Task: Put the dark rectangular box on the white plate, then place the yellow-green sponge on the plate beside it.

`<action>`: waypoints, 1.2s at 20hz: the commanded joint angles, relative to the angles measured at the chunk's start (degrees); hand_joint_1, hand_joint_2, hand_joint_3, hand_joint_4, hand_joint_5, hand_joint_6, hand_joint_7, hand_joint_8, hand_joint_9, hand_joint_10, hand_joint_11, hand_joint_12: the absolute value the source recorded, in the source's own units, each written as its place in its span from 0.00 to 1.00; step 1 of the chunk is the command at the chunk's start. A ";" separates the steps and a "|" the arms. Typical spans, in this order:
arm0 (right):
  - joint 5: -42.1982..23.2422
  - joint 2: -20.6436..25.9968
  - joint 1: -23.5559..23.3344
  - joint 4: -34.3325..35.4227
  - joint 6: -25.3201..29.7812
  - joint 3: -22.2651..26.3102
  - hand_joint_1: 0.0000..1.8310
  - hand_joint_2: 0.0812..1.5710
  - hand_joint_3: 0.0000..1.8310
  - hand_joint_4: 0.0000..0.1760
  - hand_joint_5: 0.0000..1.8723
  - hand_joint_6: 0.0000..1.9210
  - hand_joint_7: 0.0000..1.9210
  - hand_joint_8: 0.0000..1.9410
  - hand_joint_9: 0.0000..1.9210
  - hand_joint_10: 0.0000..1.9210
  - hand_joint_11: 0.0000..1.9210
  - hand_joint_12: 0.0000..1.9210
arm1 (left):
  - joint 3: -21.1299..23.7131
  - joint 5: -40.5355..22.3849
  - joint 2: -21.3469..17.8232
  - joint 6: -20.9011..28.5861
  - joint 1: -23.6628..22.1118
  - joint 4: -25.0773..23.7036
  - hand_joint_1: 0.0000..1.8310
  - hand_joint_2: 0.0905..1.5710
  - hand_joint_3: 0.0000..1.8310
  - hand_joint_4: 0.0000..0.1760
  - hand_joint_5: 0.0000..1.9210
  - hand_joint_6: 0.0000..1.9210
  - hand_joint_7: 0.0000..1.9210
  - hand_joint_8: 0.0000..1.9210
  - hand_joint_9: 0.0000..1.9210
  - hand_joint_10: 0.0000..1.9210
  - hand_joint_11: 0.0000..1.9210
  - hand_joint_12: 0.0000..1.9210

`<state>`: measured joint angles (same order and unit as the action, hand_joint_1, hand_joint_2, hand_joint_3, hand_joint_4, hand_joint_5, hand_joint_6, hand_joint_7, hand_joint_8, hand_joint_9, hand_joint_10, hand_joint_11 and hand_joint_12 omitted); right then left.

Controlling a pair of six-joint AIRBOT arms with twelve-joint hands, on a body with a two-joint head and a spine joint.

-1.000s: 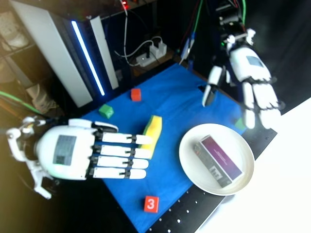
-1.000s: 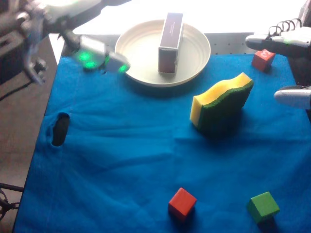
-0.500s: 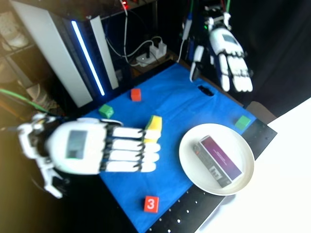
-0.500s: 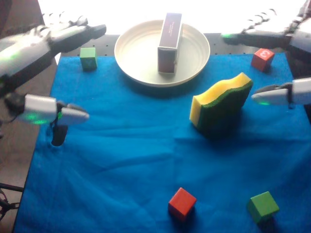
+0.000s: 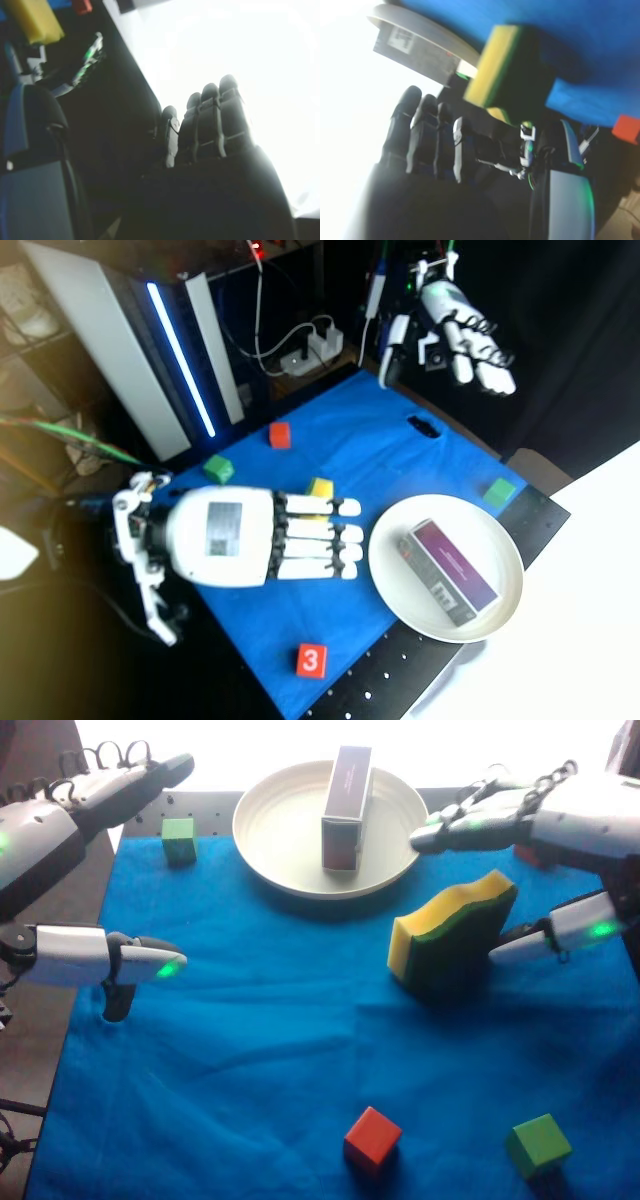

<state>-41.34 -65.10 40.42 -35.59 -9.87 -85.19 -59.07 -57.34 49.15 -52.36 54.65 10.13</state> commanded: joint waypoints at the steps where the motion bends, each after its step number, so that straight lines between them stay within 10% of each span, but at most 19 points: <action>1: -4.24 -0.75 -1.23 1.81 0.35 -0.37 0.56 0.56 0.00 0.17 0.23 0.00 0.20 0.00 0.21 0.00 0.06 0.35 | 0.16 -8.12 -0.25 0.60 -0.20 0.37 0.48 0.51 0.00 0.77 0.01 0.00 0.00 0.00 0.00 0.00 0.00 0.00; 3: -3.93 -1.38 -1.58 1.60 0.35 -0.89 0.59 0.56 0.00 0.00 0.36 0.01 0.36 0.04 0.38 0.08 0.15 0.64 | 0.16 -7.77 -0.18 0.60 -0.19 0.37 0.48 0.52 0.00 0.78 0.01 0.00 0.00 0.00 0.00 0.00 0.00 0.00; 4: -3.82 -1.73 -1.75 1.55 0.35 -1.22 0.62 0.56 0.00 0.00 0.47 0.04 0.43 0.18 0.37 0.43 0.24 0.77 | 0.17 -7.62 -0.14 0.61 -0.19 0.37 0.48 0.52 0.00 0.72 0.01 0.00 0.00 0.00 0.00 0.00 0.00 0.00; 6: -3.76 -1.87 -2.06 1.57 0.35 -1.48 0.66 0.60 0.00 0.00 0.47 0.68 0.43 0.77 0.42 0.90 0.39 0.99 | 0.20 -7.39 -0.07 0.62 -0.18 0.35 0.48 0.52 0.00 0.70 0.00 0.00 0.00 0.00 0.00 0.00 0.00 0.00; 7: -3.76 -1.87 -2.35 1.59 0.35 -1.52 0.66 0.60 0.00 0.00 0.43 0.82 0.45 0.85 0.45 0.95 0.45 1.00 | 0.23 -7.33 -0.07 0.63 -0.14 0.34 0.48 0.52 0.00 0.72 0.00 0.00 0.00 0.00 0.00 0.00 0.00 0.00; 10: -3.77 -1.80 -3.46 1.69 0.35 -1.59 0.69 0.60 0.00 0.00 0.39 0.90 0.52 0.96 0.59 1.00 0.61 1.00 | 0.37 -7.28 -0.07 0.68 0.22 0.34 0.47 0.53 0.00 0.67 0.01 0.00 0.00 0.00 0.00 0.00 0.01 0.00; 13: -3.80 -1.79 -5.53 2.39 0.34 -2.25 0.65 0.62 0.00 0.00 0.38 0.83 0.47 0.84 0.49 0.96 0.51 1.00 | 0.38 -7.24 -0.05 0.86 0.47 0.36 0.48 0.52 0.00 0.64 0.01 0.00 0.00 0.00 0.00 0.00 0.01 0.00; 15: -3.81 -2.35 -7.29 4.18 0.32 -3.64 0.62 0.69 0.02 0.00 0.49 0.58 0.46 0.80 0.49 0.90 0.47 0.97 | 0.37 -7.18 0.14 0.86 0.48 0.36 0.49 0.52 0.00 0.62 0.01 0.00 0.00 0.00 0.00 0.00 0.01 0.00; 24: -3.19 -12.63 -13.08 9.83 0.31 -13.77 0.63 0.69 0.00 0.00 0.51 0.55 0.45 0.73 0.47 0.86 0.48 0.97 | -0.11 -6.57 0.96 1.35 0.48 0.37 0.50 0.52 0.00 0.78 0.01 0.00 0.00 0.00 0.00 0.00 0.00 0.00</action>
<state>-39.31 -79.02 28.03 -28.29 -9.80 -99.59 -58.98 -56.80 49.89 -51.24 55.53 10.28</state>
